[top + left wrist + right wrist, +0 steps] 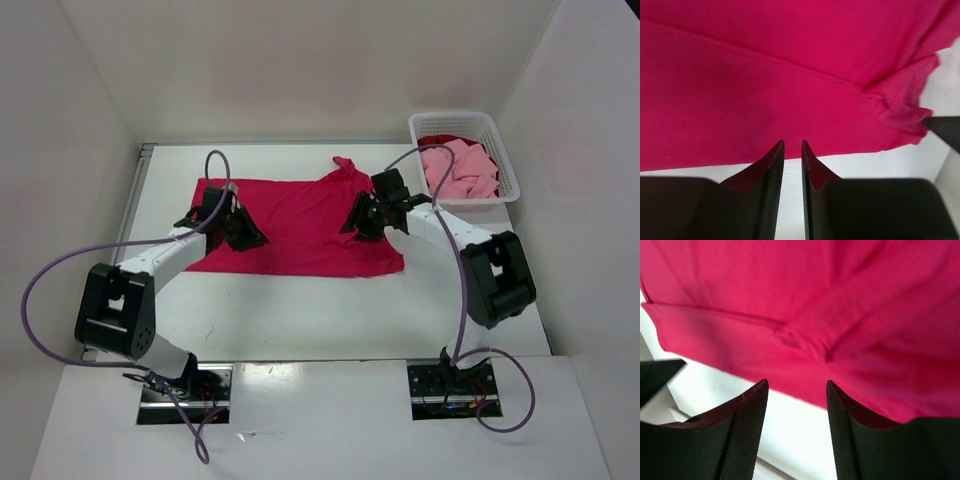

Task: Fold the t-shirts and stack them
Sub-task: Fold the flattened tshirt in 1/3 of the way

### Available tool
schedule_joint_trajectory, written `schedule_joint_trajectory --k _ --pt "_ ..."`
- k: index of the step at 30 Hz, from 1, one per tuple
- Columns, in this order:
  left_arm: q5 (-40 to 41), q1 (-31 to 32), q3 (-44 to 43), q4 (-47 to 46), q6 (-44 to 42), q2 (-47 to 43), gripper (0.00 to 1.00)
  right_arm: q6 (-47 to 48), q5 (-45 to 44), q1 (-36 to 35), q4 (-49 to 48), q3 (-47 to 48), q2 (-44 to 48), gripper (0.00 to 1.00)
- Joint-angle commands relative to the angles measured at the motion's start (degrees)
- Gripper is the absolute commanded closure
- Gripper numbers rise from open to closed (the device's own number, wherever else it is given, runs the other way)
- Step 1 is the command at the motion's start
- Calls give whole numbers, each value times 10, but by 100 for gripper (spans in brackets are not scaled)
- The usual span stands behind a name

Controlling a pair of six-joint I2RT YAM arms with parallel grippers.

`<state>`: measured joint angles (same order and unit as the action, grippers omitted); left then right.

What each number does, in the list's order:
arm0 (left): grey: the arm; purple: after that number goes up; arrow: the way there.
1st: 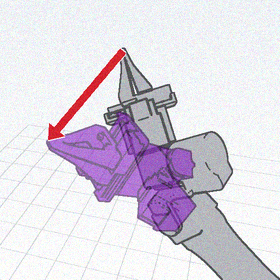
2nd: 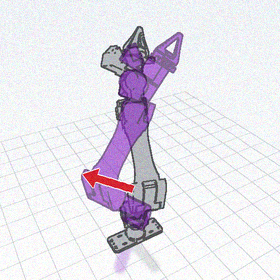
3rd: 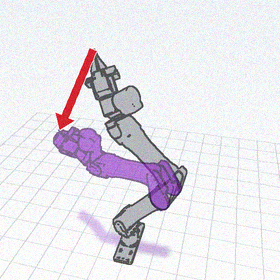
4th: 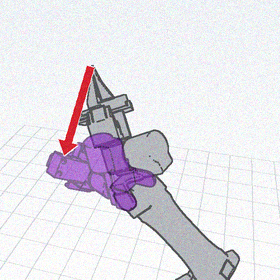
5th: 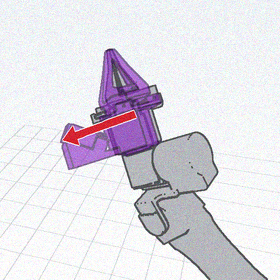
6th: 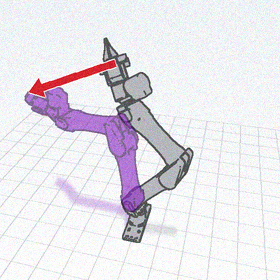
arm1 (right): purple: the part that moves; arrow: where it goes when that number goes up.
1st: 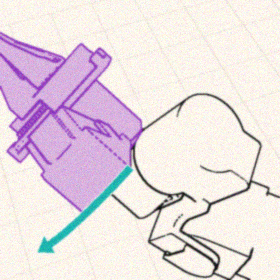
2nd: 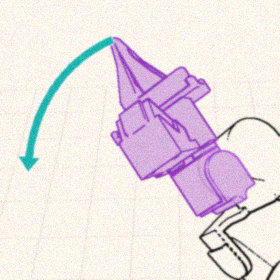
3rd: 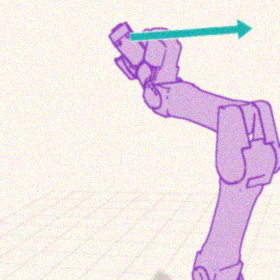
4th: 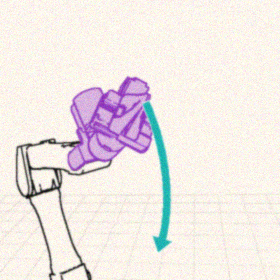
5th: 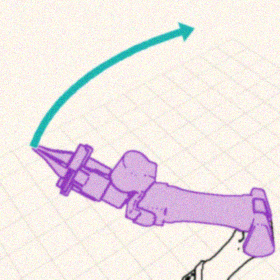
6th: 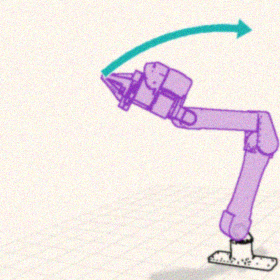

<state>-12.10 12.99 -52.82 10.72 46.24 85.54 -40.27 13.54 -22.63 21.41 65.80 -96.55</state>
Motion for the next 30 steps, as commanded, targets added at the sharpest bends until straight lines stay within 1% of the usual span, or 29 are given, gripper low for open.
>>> schedule_joint_trajectory --k 1,5,6,10,13,15,16,18,20,22,23,25,26,28,29,30 --pt "-3 0 2 -22 -22 19 72 -13 20 -3 -38 42 -46 44" --pt "11 -5 14 -22 -33 19 72 -24 27 -8 -44 61 -92 44" --pt "11 -13 14 -22 -33 19 72 -24 27 -8 -28 69 -97 44" --pt "11 -28 27 -22 -39 19 72 -36 4 -8 -34 61 -97 44" --pt "11 -28 32 -22 -39 19 71 -36 4 -8 -34 61 -115 48" --pt "11 -28 38 -22 -39 19 71 -36 11 -14 -28 66 -125 54" --pt "11 -28 38 -22 -39 19 71 -36 18 -14 -35 66 -133 59" --pt "11 -28 38 -22 -39 19 71 -36 24 -14 -35 73 -140 65" --pt "11 -28 38 -22 -39 19 71 -31 24 -14 -26 90 -147 69" --pt "11 -33 38 -22 -39 19 71 -25 18 -14 -19 110 -154 78" --pt "11 -33 38 -22 -39 19 71 -25 13 -14 -19 115 -154 85" --pt "11 -38 38 -22 -39 19 71 -20 7 -14 -19 136 -161 89" --pt "11 -39 38 -22 -39 19 71 -14 2 -14 -8 150 -168 89" --pt "11 -39 38 -22 -39 19 70 12 -10 -19 13 206 -202 92" --pt "11 -39 38 -22 -39 19 70 19 -18 -25 33 226 -217 92" --pt "11 -39 38 -22 -39 19 70 32 -26 -25 42 266 -232 92"
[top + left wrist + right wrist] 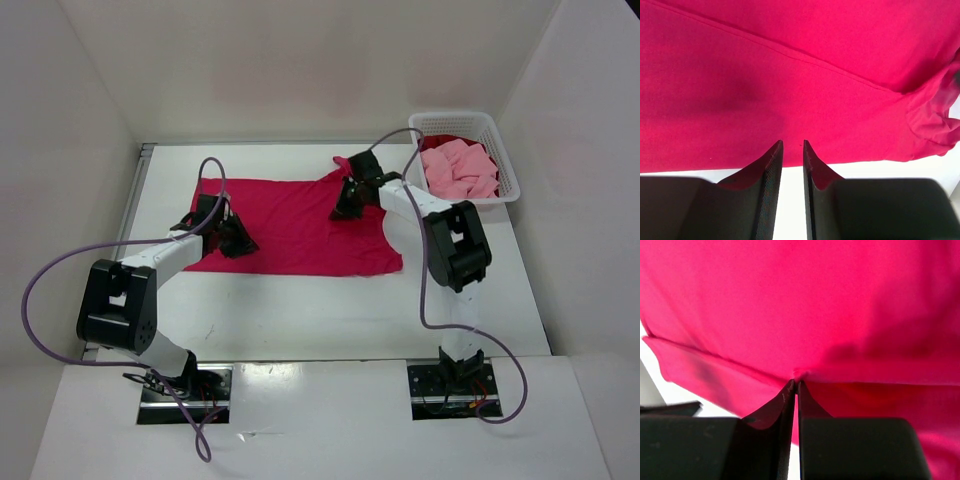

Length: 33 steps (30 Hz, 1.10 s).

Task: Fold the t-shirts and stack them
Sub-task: Fold the flattened tshirt in 1/3 of the way

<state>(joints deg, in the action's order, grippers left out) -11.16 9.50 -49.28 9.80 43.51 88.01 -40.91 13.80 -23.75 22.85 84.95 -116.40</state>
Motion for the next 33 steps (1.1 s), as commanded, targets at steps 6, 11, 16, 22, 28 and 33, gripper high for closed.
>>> schedule_joint_trajectory --k 6,11,16,22,28,33 --pt "-4 -4 2 -12 -11 -6 69 68 -70 -27 102 208 -124 56" --pt "3 -4 -3 -7 -11 -16 69 80 -111 -39 96 161 -57 45" --pt "36 -25 -8 19 -33 -28 67 91 -149 -39 73 51 46 45" --pt "31 -81 -13 19 -39 -23 67 33 -169 -20 23 -150 185 55" --pt "-64 -143 5 -36 25 42 67 -5 -175 37 11 -258 178 86" --pt "-105 -242 49 -42 44 61 67 -31 -197 74 38 -285 166 96"
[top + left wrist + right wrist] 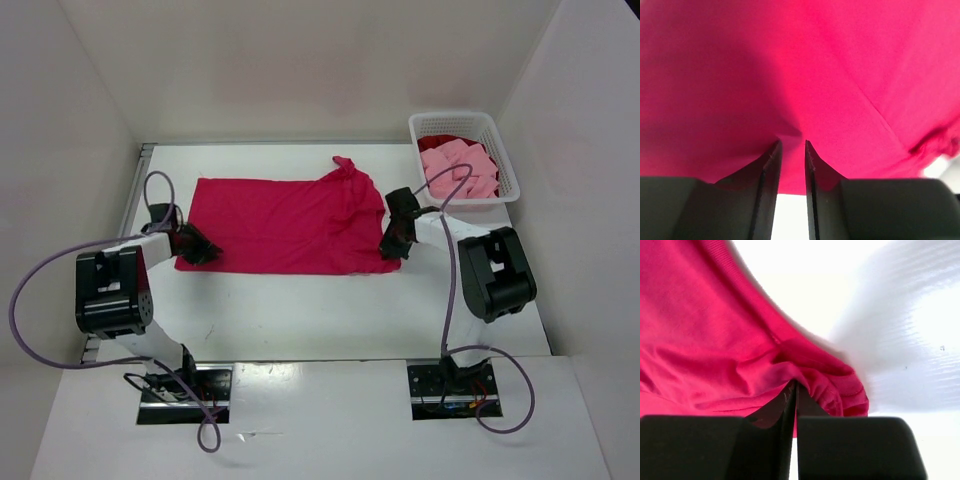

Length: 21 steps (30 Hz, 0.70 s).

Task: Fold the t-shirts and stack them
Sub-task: Fold the flattened tshirt in 1/3 of the way

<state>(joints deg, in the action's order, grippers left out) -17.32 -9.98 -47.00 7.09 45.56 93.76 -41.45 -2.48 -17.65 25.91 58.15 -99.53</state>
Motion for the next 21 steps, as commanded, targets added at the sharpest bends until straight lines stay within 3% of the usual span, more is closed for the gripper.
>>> schedule_joint_trajectory --k 1,4,11,14,18,21 --pt "-44 -60 36 -15 37 4 67 -33 -34 21 7 -36 2 96" --pt "-55 -99 79 5 44 -14 67 -48 -7 59 9 -87 42 97" --pt "-26 -118 161 92 49 -166 67 -67 35 82 31 -162 123 97" --pt "-33 -118 179 121 62 -214 67 -79 35 82 50 -162 153 97" --pt "-99 -118 170 136 58 -231 70 -58 30 92 77 -112 205 87" --pt "-119 -103 99 141 34 -220 81 -25 41 98 102 -37 228 79"
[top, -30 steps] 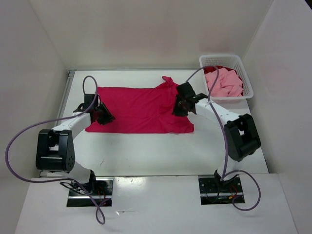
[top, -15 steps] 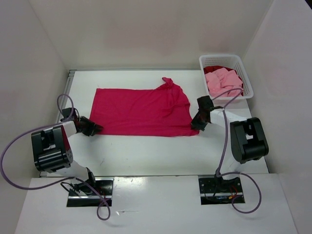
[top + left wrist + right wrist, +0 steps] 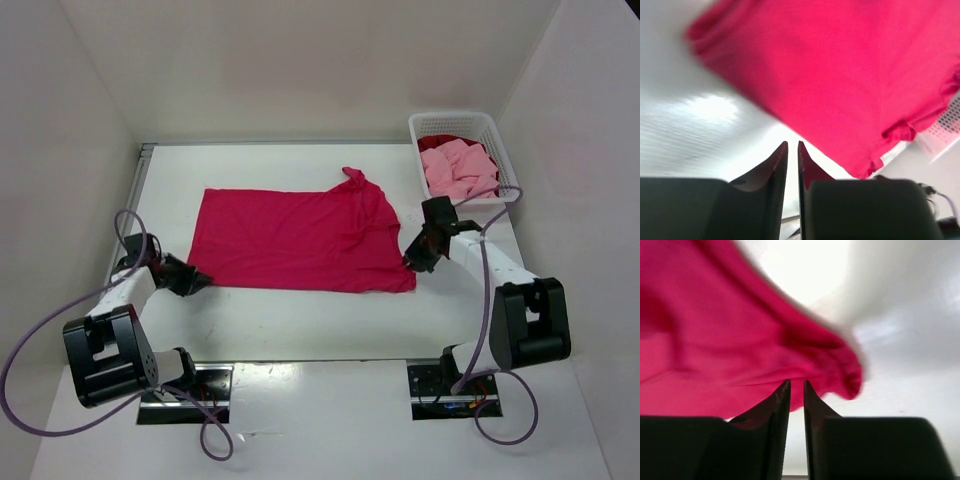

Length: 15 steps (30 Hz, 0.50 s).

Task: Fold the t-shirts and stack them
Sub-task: Fold the flattened tshirt in 1/3 of the way

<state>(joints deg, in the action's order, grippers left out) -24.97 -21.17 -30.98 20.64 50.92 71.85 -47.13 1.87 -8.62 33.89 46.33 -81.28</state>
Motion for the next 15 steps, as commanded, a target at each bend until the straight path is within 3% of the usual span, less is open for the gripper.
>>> schedule_joint_trajectory --k 1,6,10,15 --pt "-42 38 -113 -5 -29 7 81 40 10 8 16 96 45 77" --pt "67 162 -214 -42 -66 75 85 63 43 -69 -23 184 -51 99" --pt "80 240 -221 -92 -66 138 85 85 43 -139 -38 273 -184 100" --pt "80 262 -210 -113 -66 159 82 92 37 -168 -39 322 -266 100"
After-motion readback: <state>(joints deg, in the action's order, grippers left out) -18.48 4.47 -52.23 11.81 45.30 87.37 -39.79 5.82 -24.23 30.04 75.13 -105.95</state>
